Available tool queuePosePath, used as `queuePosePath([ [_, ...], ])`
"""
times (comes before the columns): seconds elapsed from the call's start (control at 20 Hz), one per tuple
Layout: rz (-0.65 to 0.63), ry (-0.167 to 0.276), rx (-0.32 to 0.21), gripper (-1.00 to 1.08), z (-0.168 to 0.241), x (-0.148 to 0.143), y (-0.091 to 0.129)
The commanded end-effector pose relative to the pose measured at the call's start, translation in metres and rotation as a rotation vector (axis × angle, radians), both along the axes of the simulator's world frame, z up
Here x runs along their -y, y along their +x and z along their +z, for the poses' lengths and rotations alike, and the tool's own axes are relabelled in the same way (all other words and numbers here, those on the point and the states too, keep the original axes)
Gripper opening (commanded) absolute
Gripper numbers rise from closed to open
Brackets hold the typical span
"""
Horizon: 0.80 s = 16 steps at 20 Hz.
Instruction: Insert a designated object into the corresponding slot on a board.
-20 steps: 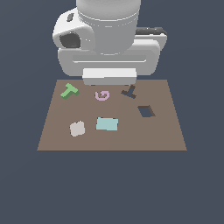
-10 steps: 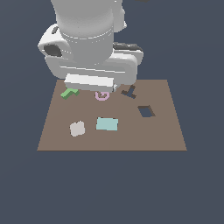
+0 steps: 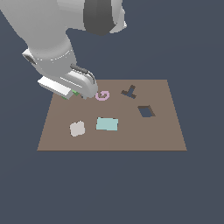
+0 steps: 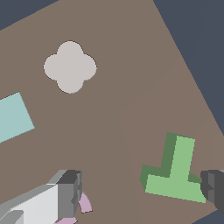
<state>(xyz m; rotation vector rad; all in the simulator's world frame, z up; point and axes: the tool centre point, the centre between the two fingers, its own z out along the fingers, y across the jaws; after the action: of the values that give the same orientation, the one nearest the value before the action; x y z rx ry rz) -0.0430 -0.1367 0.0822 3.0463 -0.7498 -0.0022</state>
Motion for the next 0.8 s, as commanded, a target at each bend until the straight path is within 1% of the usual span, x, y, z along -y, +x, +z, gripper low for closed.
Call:
queuePosePath([
  [0.0,-0.076,0.000,0.002,1.00,-0.013,0.017,-0.011],
  [0.15,-0.138,0.001,0.002,1.00,-0.024,0.030,-0.021],
  [0.3,-0.174,0.002,0.002,1.00,-0.030,0.037,-0.028],
  [0.75,-0.182,0.003,0.002,1.00,-0.035,0.039,-0.030],
])
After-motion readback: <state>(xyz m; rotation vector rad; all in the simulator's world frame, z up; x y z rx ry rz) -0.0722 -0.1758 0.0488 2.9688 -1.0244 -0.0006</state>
